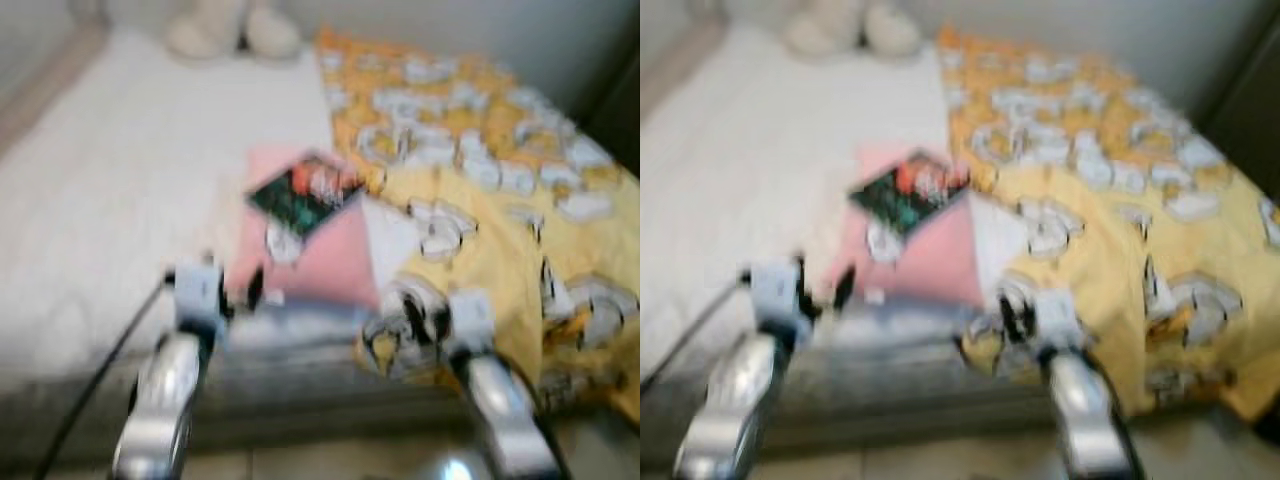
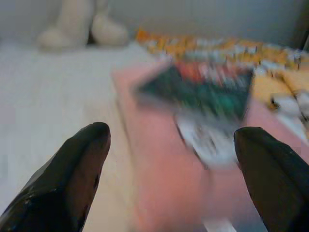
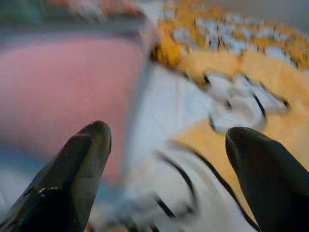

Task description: Clean up the room

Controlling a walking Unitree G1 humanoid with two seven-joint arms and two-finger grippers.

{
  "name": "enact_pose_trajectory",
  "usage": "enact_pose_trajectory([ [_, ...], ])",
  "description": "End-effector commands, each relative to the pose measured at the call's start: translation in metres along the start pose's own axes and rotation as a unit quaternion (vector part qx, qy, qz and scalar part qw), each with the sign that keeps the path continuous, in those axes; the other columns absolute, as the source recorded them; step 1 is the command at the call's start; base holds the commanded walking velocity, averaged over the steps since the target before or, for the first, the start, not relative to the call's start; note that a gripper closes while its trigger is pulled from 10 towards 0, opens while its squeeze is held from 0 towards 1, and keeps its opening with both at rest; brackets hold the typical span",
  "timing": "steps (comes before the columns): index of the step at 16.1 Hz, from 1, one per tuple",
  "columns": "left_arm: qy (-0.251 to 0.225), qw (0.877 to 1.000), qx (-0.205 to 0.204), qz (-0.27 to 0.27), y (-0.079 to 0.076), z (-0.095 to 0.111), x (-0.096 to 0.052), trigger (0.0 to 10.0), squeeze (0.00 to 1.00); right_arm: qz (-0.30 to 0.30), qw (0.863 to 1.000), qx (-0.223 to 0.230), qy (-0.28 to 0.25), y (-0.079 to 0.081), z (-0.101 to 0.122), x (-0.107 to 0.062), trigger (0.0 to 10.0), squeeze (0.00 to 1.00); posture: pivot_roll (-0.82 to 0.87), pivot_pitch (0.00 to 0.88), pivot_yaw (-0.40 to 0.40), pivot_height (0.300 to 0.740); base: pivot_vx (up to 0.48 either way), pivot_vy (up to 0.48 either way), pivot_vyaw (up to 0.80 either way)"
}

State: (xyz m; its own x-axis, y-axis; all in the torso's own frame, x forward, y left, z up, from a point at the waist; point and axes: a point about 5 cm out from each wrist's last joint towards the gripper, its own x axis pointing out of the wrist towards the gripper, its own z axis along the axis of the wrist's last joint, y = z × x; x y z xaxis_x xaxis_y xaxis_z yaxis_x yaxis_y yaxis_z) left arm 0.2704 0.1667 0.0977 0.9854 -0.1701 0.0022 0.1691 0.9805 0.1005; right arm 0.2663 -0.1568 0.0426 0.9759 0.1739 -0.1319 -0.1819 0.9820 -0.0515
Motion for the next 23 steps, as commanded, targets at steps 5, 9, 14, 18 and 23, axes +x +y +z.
enact_pose_trajectory([
  [5,-0.064,0.997,0.041,0.014,0.014,0.045,0.035,10.0,0.00,-0.013,1.000,0.001,-0.027,0.002,0.022,0.013,10.0,0.00,0.00,0.000,-0.058,0.740,0.469,0.000,-0.73],
  [9,-0.070,0.993,0.069,0.066,0.047,0.099,0.098,10.0,0.00,0.011,0.999,-0.006,-0.048,0.016,0.030,0.015,10.0,0.00,-0.05,0.000,-0.047,0.740,0.081,0.000,0.00],
  [14,0.018,0.997,0.052,-0.053,0.030,0.124,0.144,10.0,0.00,0.004,0.999,0.001,-0.042,0.021,0.026,-0.002,10.0,0.00,-0.13,0.028,-0.002,0.740,0.000,0.000,0.00],
  [18,0.093,0.993,0.035,-0.062,0.023,0.093,0.143,10.0,0.00,-0.021,0.999,0.006,-0.029,0.018,0.020,-0.027,10.0,0.00,-0.21,0.072,0.029,0.740,0.000,0.000,0.00],
  [23,0.048,0.992,0.056,0.098,0.068,0.106,0.138,10.0,0.00,-0.036,0.999,-0.007,-0.001,0.012,0.013,-0.060,10.0,0.00,-0.27,0.133,0.030,0.740,0.000,0.000,0.00],
])
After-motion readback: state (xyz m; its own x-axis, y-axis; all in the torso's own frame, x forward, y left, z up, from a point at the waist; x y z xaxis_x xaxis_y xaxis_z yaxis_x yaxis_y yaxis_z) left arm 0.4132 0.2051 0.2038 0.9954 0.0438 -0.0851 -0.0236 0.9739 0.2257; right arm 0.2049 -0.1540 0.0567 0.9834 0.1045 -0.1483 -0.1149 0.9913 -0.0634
